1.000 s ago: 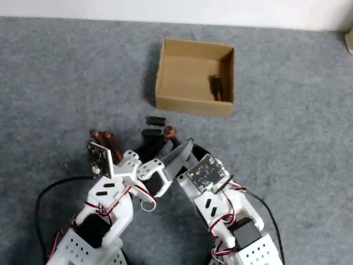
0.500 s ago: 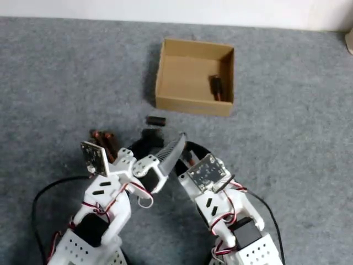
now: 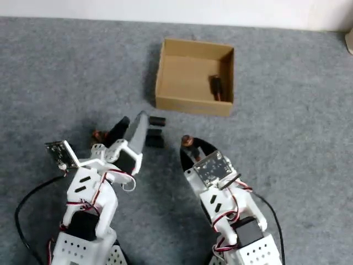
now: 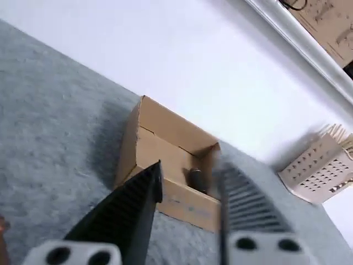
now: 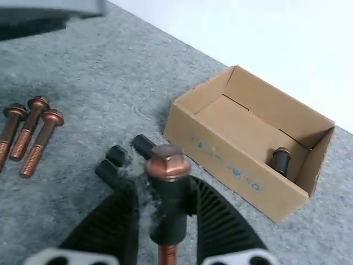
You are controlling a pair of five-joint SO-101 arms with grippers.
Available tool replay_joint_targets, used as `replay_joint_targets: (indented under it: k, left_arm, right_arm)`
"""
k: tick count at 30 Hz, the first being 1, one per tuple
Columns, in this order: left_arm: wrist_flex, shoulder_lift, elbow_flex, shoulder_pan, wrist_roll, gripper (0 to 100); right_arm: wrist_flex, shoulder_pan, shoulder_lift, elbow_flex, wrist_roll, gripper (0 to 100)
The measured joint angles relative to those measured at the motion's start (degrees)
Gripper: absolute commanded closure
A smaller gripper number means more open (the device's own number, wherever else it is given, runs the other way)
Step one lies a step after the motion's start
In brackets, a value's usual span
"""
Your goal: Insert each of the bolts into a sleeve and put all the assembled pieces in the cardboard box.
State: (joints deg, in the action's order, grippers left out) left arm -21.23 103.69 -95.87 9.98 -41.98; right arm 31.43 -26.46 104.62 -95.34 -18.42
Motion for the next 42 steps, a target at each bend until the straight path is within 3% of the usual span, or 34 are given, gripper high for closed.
replay_joint_targets:
  k: [12,16,21,26,35,42]
  left_arm:
    - [2.3,0.0,0.0,-2.5,5.5,99]
    - [2.3,0.0,-0.1,-3.9,9.4,99]
    - [2.3,0.0,-0.2,-4.2,11.6,99]
    - [2.3,0.0,-0.2,-4.3,12.1,99]
    - [2.3,0.0,-0.2,-4.3,12.1,99]
    - [2.3,0.0,-0.2,-4.3,12.1,99]
  right_arm:
    - [0.0,1.8,0.0,0.0,-6.1,99.3]
    - [-4.9,4.8,-0.3,0.2,-6.2,99.3]
    - [-8.7,5.8,-9.9,7.2,-6.2,99.3]
    - [-9.1,5.8,-33.8,25.1,-6.2,99.3]
    - [-9.1,10.6,-90.9,71.4,-6.2,99.3]
    - [4.3,15.9,-128.4,110.9,-6.2,99.3]
